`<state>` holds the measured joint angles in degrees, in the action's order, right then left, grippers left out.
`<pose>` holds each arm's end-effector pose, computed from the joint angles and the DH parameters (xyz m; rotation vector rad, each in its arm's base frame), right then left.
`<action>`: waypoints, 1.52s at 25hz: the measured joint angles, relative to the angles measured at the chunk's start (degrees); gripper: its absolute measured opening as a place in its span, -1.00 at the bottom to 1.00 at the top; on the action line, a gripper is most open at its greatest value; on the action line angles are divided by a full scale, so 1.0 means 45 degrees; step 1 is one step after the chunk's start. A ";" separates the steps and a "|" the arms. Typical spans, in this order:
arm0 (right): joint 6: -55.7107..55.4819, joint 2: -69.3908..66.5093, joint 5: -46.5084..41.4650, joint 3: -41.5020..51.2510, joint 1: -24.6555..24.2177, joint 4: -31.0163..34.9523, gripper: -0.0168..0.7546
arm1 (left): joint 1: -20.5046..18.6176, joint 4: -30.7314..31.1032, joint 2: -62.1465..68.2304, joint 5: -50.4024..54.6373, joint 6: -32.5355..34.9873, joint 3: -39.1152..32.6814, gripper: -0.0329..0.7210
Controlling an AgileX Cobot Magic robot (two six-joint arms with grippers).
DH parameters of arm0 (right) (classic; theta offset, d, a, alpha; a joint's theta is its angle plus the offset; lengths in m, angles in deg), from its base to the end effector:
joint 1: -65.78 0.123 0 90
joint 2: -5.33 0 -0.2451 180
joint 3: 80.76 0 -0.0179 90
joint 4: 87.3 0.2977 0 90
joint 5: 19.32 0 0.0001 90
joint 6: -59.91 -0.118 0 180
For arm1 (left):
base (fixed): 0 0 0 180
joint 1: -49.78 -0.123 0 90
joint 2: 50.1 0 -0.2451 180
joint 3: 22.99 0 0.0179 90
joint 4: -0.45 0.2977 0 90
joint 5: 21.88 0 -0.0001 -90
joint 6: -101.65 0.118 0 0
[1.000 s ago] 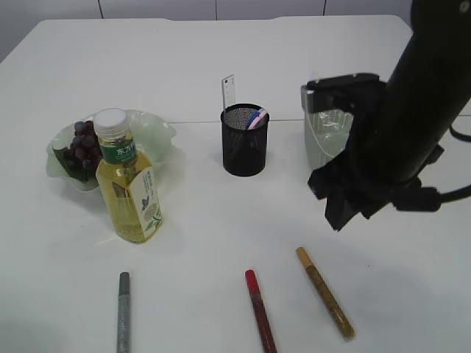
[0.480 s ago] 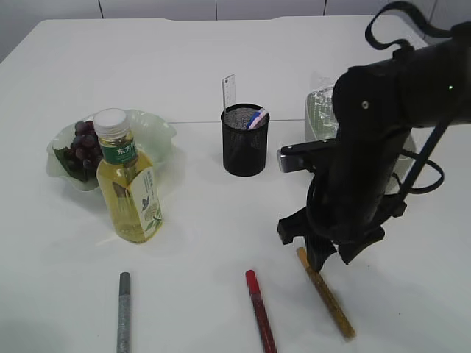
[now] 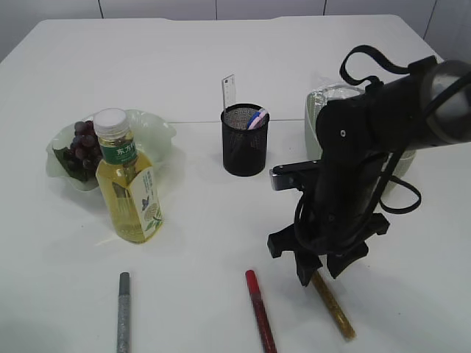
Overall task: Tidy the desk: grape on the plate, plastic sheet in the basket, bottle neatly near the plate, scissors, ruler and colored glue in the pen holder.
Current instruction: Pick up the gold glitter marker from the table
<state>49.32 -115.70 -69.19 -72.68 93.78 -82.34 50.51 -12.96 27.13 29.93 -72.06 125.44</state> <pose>0.3238 0.1810 0.0414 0.3887 -3.1103 -0.1079 0.2730 -0.0250 0.1741 0.0123 2.7829 -0.2679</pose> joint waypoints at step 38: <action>0.1259 -0.0615 0.0284 -0.0043 0.0000 0.0247 -0.85 | 0.0000 -0.0125 0.0000 0.0054 0.0000 0.0000 0.11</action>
<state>54.99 -118.47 -67.91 -72.87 93.78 -81.23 50.51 -13.53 27.13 30.18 -72.06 125.44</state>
